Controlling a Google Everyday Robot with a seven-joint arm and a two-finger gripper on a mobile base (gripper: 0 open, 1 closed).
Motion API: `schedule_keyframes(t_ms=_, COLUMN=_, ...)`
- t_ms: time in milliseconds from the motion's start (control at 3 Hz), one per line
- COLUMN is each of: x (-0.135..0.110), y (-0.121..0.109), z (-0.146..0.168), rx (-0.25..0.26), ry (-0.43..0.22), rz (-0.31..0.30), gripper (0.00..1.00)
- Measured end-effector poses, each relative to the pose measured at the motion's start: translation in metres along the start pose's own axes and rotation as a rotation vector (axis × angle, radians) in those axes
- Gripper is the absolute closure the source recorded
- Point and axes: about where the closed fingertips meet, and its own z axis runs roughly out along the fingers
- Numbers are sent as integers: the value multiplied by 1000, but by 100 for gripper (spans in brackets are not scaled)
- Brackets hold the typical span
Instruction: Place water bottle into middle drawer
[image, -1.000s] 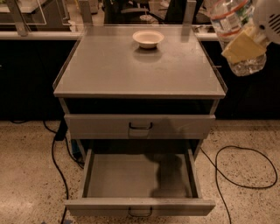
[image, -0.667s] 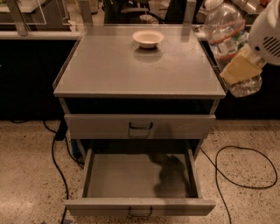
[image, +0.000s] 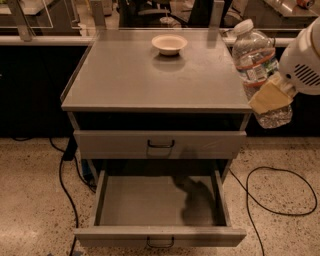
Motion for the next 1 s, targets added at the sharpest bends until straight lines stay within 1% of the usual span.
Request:
schedule_keyframes(t_ms=333, x=9, y=8, z=4, rx=-9, ry=13, rz=8, gripper=100)
schedule_keyframes(t_ms=667, x=39, y=38, z=36, rx=-83, ry=72, rz=30, gripper=100)
schedule_keyframes(t_ms=1000, x=55, y=62, z=64, rx=-159, ry=107, rz=39, gripper=100)
